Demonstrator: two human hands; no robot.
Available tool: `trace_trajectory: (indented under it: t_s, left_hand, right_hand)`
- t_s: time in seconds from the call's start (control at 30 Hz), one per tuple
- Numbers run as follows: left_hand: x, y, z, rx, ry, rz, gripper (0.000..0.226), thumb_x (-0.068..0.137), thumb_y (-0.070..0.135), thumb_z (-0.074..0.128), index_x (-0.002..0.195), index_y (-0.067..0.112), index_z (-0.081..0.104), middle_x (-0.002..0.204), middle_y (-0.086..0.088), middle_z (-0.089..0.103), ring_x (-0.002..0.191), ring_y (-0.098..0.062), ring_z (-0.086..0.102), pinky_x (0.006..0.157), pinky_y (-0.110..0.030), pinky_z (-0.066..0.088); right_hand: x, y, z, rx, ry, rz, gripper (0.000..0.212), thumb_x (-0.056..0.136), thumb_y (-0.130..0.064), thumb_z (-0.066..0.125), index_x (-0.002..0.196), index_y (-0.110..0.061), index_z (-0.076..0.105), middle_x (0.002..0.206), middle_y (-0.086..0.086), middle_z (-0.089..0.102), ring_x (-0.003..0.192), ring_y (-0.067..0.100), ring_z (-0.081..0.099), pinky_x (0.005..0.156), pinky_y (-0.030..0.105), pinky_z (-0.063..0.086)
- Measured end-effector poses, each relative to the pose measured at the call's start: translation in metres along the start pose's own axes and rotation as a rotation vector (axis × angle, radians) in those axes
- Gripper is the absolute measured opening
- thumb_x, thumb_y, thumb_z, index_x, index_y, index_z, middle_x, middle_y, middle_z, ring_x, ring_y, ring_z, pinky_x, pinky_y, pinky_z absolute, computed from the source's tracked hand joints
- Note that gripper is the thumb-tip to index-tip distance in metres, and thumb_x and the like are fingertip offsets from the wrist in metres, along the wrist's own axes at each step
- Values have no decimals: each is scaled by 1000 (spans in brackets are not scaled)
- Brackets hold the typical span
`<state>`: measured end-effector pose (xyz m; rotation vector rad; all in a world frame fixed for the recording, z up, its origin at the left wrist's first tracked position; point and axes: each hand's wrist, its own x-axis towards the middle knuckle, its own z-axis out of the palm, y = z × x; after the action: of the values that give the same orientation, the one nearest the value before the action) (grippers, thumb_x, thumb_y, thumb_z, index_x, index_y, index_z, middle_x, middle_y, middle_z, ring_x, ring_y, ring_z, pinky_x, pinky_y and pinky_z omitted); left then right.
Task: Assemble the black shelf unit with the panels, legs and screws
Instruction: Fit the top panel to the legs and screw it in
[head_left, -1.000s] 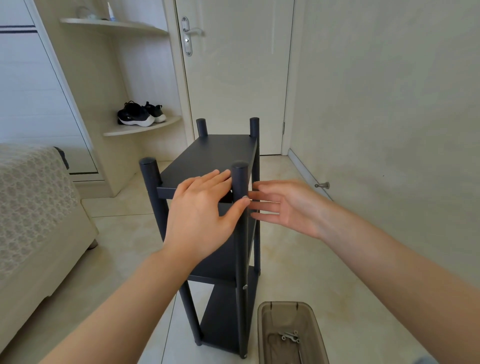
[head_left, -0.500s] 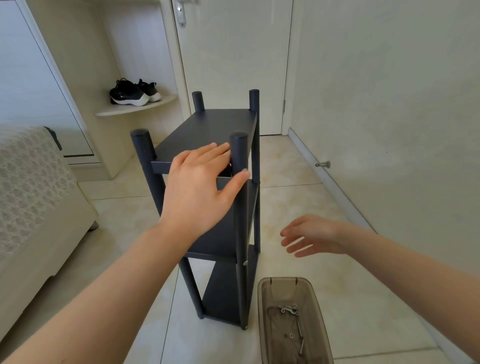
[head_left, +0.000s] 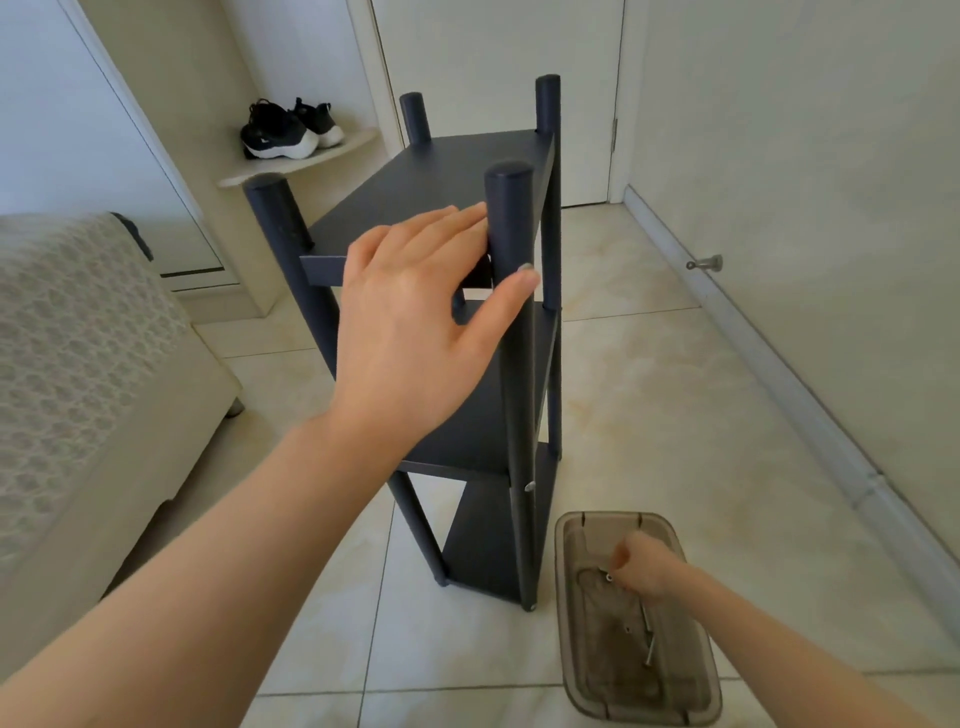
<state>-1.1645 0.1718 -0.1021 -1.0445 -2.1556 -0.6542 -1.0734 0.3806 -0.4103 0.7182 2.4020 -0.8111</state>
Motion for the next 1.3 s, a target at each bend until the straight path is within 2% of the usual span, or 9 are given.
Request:
trace_trajectory:
  t_s: [0.13, 0.17, 0.27, 0.4, 0.77, 0.97, 1.1, 1.2, 1.3]
  left_hand:
    - [0, 1, 4, 3, 40, 5, 39, 101, 50, 45, 105, 20, 69, 104, 9, 68, 111, -14, 60, 103, -44, 38]
    - [-1, 2, 4, 2, 46, 5, 39, 101, 49, 45, 106, 20, 70, 106, 10, 68, 112, -14, 60, 104, -43, 37]
    - [-3, 6, 5, -1, 66, -9, 38, 100, 47, 47, 110, 19, 70, 116, 10, 68, 117, -13, 58, 106, -37, 34]
    - [-4, 9, 5, -8, 95, -19, 38, 99, 46, 47, 109, 19, 71, 115, 13, 67, 116, -10, 56, 105, -28, 30]
    - [-4, 14, 8, -43, 122, -40, 29, 97, 38, 51, 100, 17, 70, 103, 19, 58, 106, -12, 58, 104, -36, 34]
    - [-4, 15, 6, -58, 111, -54, 24, 97, 39, 52, 100, 21, 69, 99, 23, 54, 102, -7, 54, 103, -33, 33]
    - [-4, 16, 6, -72, 102, -45, 7, 97, 40, 52, 97, 34, 55, 97, 28, 50, 101, -3, 50, 102, -31, 33]
    - [-4, 15, 5, -70, 95, -51, 15, 97, 40, 52, 97, 29, 62, 97, 26, 52, 101, -4, 51, 103, -30, 32]
    - [-4, 15, 4, -66, 84, -69, 25, 97, 39, 52, 99, 20, 69, 97, 22, 56, 103, -5, 52, 103, -27, 31]
  right_hand:
    - [27, 13, 28, -74, -11, -1, 11, 96, -17, 53, 86, -16, 54, 100, 5, 61, 98, 23, 63, 64, 21, 43]
    - [32, 16, 33, -74, 0, -7, 5, 97, -18, 53, 93, -15, 56, 104, 4, 62, 99, 23, 63, 68, 21, 45]
    - [51, 28, 46, -53, 39, -29, 23, 97, -15, 51, 119, -13, 59, 118, 8, 65, 108, 23, 62, 84, 25, 48]
    - [65, 38, 55, -78, 50, -54, 28, 100, -12, 43, 124, -15, 56, 125, 9, 61, 112, 24, 60, 93, 28, 47]
    - [80, 48, 75, -178, 158, -121, 17, 99, -18, 38, 100, -20, 54, 109, 5, 63, 89, 21, 62, 80, 35, 55]
    - [85, 54, 86, -224, 217, -157, 25, 101, -18, 35, 114, -18, 56, 114, 5, 62, 98, 22, 62, 84, 36, 53]
    - [92, 58, 80, -289, 175, -176, 22, 93, -11, 52, 114, -19, 52, 119, 5, 57, 101, 22, 60, 82, 35, 53]
    - [99, 62, 60, -338, 176, -196, 20, 92, -10, 54, 112, -15, 53, 119, 8, 55, 99, 24, 60, 78, 31, 50]
    - [105, 66, 37, -331, 198, -181, 18, 96, -12, 43, 108, -15, 56, 115, 9, 61, 99, 24, 61, 83, 33, 51]
